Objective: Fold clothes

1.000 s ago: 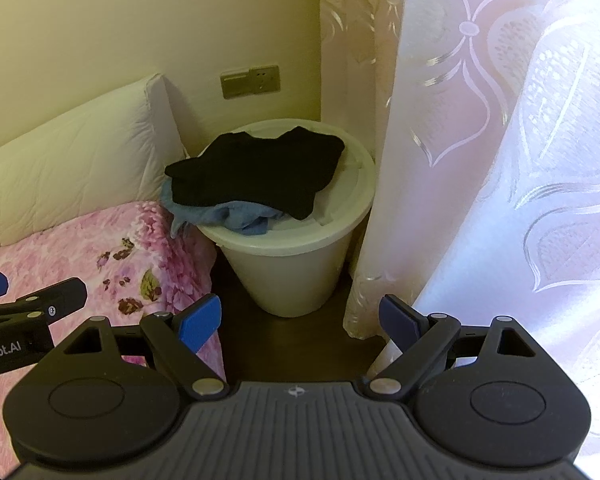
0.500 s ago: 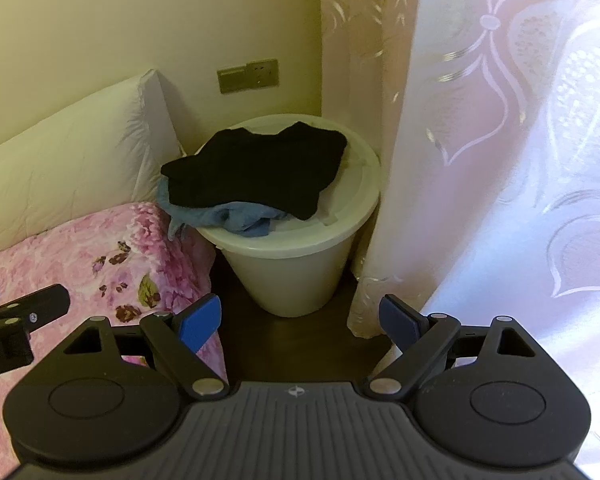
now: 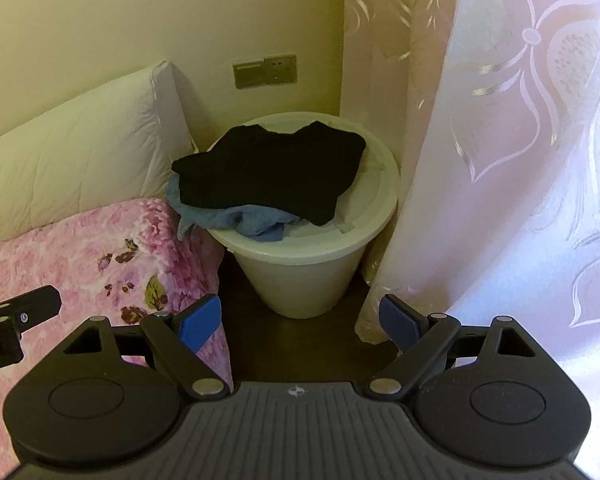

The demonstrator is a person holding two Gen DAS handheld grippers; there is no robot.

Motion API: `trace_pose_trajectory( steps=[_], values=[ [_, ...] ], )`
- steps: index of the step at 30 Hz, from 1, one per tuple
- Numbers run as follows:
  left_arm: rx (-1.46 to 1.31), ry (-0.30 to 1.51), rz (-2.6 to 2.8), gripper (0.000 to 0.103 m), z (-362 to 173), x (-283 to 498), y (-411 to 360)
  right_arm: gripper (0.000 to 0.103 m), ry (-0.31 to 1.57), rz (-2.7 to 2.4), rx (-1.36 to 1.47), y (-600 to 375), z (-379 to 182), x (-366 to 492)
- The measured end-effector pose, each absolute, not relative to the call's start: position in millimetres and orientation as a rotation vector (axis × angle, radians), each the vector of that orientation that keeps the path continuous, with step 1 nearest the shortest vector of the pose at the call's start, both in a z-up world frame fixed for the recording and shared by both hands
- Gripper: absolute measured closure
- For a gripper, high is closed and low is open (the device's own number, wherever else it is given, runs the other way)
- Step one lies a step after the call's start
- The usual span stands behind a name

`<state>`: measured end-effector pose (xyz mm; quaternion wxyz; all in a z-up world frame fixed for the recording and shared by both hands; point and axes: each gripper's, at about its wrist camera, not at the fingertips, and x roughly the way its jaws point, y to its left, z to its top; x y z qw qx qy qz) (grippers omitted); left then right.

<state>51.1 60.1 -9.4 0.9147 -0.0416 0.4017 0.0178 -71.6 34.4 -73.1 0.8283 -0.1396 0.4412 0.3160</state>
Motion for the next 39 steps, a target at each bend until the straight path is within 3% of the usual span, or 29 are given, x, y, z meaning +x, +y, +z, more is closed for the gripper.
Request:
trace_pose_trajectory(
  steps=[28, 39],
  values=[
    [-0.080, 0.874, 0.004, 0.001, -24.1, 84.9, 58.9, 0.014, 0.980, 0.660, -0.299, 36.3, -90.3, -29.5],
    [-0.105, 0.940, 0.012, 0.001, -52.4, 149.4, 58.0, 0.014, 1.012, 0.719, -0.343, 82.0, -123.0, 15.5]
  ],
)
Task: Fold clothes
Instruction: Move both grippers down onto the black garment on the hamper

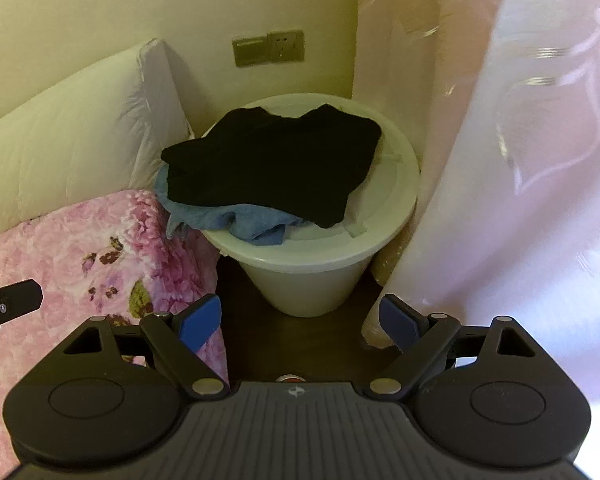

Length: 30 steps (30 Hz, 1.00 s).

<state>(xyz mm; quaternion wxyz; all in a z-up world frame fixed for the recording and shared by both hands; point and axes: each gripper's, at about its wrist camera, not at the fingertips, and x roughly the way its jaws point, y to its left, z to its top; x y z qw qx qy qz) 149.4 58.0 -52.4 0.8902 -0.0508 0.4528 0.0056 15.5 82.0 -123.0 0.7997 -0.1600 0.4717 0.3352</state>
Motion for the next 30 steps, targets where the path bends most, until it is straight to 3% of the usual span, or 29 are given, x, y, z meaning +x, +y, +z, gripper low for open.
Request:
trace_pose_trajectory(
  steps=[8, 14, 23, 30],
  values=[
    [-0.127, 1.019, -0.035, 0.002, -88.9, 240.7, 27.2, 0.014, 1.105, 0.711, -0.347, 114.6, -162.8, 90.0],
    [-0.158, 1.073, -0.049, 0.013, -128.0, 318.3, 6.9, 0.014, 1.164, 0.706, -0.348, 144.2, -199.3, 153.7],
    [-0.224, 1.089, -0.079, 0.013, -181.1, 405.4, 17.1, 0.014, 1.254, 0.683, -0.279, 193.5, -257.8, 227.3],
    [-0.181, 1.108, -0.102, 0.017, -198.2, 432.2, 33.0, 0.025, 1.302, 0.685, -0.229, 228.9, -276.9, 259.6]
  ],
)
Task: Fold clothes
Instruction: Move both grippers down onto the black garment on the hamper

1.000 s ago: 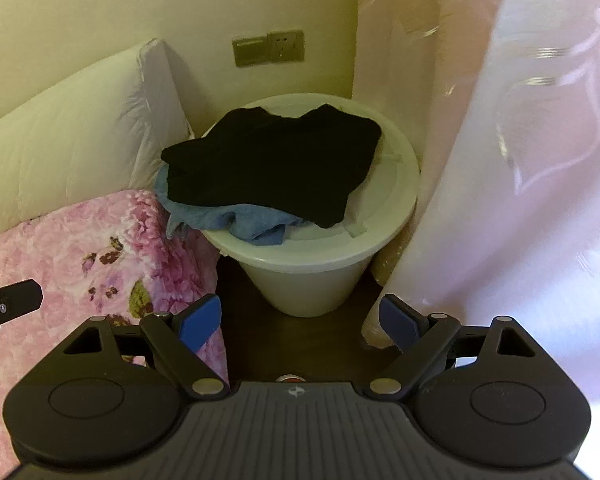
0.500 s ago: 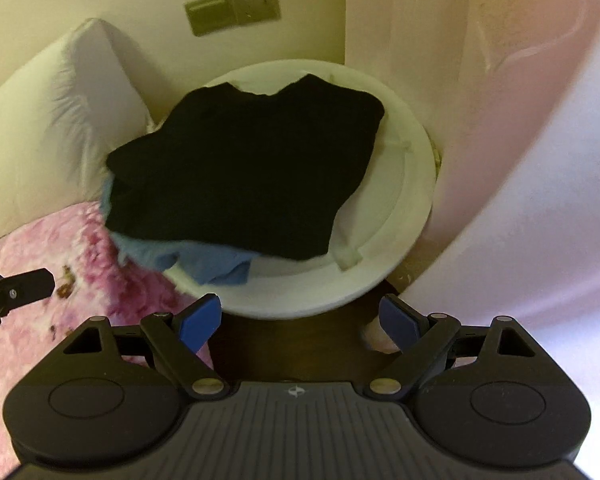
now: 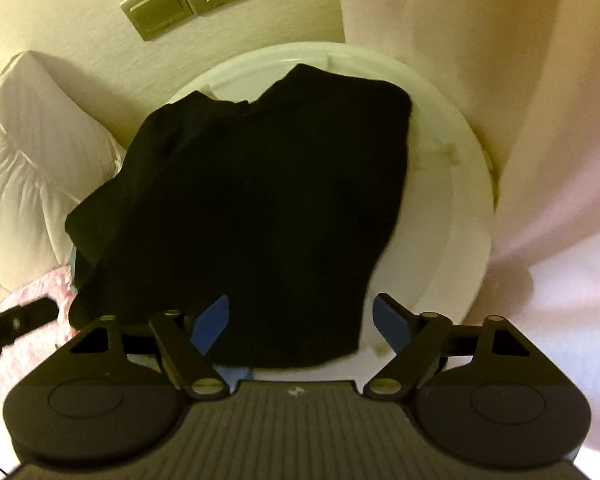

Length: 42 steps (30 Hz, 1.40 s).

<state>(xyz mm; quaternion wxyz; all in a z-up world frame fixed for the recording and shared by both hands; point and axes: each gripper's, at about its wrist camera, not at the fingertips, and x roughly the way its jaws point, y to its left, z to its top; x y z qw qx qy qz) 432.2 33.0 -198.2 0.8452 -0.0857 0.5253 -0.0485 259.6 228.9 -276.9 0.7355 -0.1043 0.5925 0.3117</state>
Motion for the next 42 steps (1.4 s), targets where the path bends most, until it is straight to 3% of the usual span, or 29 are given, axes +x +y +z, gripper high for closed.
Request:
trace_pose_trajectory(
  steps=[3, 14, 16, 18, 21, 27, 35, 37, 38, 39, 41, 42],
  values=[
    [-0.205, 1.137, -0.084, 0.025, -208.4, 437.9, 45.2, 0.028, 1.323, 0.675, -0.252, 245.6, -286.2, 267.3],
    [-0.235, 1.154, -0.149, 0.030, -246.7, 456.2, 56.8, 0.031, 1.378, 0.600, -0.346, 284.6, -325.5, 270.5],
    [-0.225, 1.148, -0.188, 0.040, -257.0, 459.8, 53.4, 0.031, 1.401, 0.573, -0.320, 278.5, -331.6, 272.4],
    [-0.202, 1.167, -0.214, 0.067, -267.5, 461.7, 49.4, 0.031, 1.420, 0.557, -0.295, 270.8, -335.2, 274.1],
    [-0.142, 1.161, -0.252, 0.090, -269.5, 455.1, 44.7, 0.031, 1.411, 0.553, -0.297, 262.0, -333.1, 273.6],
    [-0.184, 1.097, -0.370, 0.103, -236.5, 434.8, 52.1, 0.031, 1.390, 0.571, -0.257, 261.7, -317.7, 271.0],
    [-0.136, 1.102, -0.373, 0.103, -238.4, 431.2, 39.6, 0.031, 1.369, 0.667, -0.222, 293.2, -301.6, 266.2],
    [-0.128, 1.079, -0.339, 0.090, -237.8, 433.2, 43.7, 0.031, 1.381, 0.677, -0.218, 295.1, -303.5, 264.1],
    [-0.136, 1.067, -0.325, 0.072, -236.5, 434.7, 47.2, 0.031, 1.383, 0.681, -0.221, 294.7, -305.0, 262.8],
    [-0.133, 1.058, -0.309, 0.065, -236.4, 436.4, 49.6, 0.031, 1.391, 0.671, -0.221, 292.3, -307.4, 263.1],
    [-0.114, 1.064, -0.306, 0.065, -241.2, 442.2, 50.6, 0.031, 1.405, 0.652, -0.222, 287.4, -312.3, 263.7],
    [-0.111, 1.081, -0.326, 0.071, -245.4, 446.2, 50.6, 0.031, 1.412, 0.643, -0.222, 284.9, -314.7, 264.0]
  ],
)
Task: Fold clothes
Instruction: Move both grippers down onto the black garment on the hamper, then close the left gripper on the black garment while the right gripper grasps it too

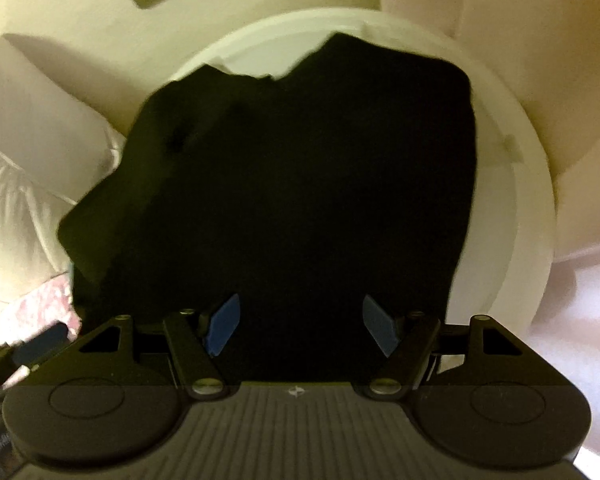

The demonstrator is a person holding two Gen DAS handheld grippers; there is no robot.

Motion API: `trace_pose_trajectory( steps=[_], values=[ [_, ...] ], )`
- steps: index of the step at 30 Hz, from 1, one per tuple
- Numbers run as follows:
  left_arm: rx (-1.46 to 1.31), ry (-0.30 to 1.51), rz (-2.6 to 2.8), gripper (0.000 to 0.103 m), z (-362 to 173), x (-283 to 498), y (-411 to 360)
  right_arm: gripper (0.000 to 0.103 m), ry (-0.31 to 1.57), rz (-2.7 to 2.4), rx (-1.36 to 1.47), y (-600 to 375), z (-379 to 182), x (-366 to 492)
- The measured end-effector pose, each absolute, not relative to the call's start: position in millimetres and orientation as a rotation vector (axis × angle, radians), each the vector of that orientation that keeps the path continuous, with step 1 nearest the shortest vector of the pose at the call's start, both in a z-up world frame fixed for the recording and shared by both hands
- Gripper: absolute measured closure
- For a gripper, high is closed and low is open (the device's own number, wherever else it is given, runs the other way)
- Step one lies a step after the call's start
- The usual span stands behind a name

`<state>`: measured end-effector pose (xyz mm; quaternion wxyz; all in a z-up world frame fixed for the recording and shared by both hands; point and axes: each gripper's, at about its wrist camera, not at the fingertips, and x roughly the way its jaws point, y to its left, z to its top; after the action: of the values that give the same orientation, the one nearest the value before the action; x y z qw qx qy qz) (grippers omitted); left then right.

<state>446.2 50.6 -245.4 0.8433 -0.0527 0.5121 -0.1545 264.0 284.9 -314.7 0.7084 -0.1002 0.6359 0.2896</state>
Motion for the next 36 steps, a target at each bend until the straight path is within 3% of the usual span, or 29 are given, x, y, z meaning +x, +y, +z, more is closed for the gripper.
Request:
trace_pose_trajectory(
  steps=[1, 2, 13, 16, 18, 19, 27, 33, 35, 36],
  values=[
    [-0.106, 1.095, -0.349, 0.080, -248.4, 447.5, 48.2, 0.031, 1.419, 0.633, -0.223, 282.5, -317.0, 264.5],
    [-0.099, 1.108, -0.374, 0.101, -250.9, 447.9, 44.7, 0.031, 1.423, 0.623, -0.220, 280.3, -318.3, 266.4],
    [-0.044, 1.066, -0.632, 0.103, -227.3, 426.8, 13.2, 0.032, 1.424, 0.684, -0.119, 286.9, -303.1, 277.0],
    [-0.048, 1.059, -0.642, 0.103, -227.6, 422.7, 7.8, 0.039, 1.457, 0.733, -0.064, 295.0, -304.6, 273.5],
    [-0.066, 1.058, -0.635, 0.103, -229.5, 420.9, 8.5, 0.054, 1.487, 0.747, -0.034, 299.3, -311.7, 271.0],
    [-0.071, 1.056, -0.633, 0.103, -230.0, 420.2, 8.8, 0.056, 1.506, 0.744, -0.023, 301.7, -316.7, 270.3],
    [-0.087, 1.059, -0.618, 0.103, -230.1, 422.1, 14.1, 0.057, 1.533, 0.680, 0.156, 306.6, -322.9, 270.8],
    [-0.087, 1.052, -0.623, 0.103, -229.6, 421.7, 13.1, 0.057, 1.586, 0.695, 0.135, 318.8, -335.4, 277.7],
    [-0.086, 1.053, -0.625, 0.103, -229.7, 420.8, 12.6, 0.064, 1.597, 0.686, 0.095, 323.7, -341.7, 274.2],
    [-0.086, 1.054, -0.623, 0.103, -230.2, 420.4, 12.9, 0.079, 1.600, 0.677, 0.086, 322.8, -344.1, 273.2]
  ],
)
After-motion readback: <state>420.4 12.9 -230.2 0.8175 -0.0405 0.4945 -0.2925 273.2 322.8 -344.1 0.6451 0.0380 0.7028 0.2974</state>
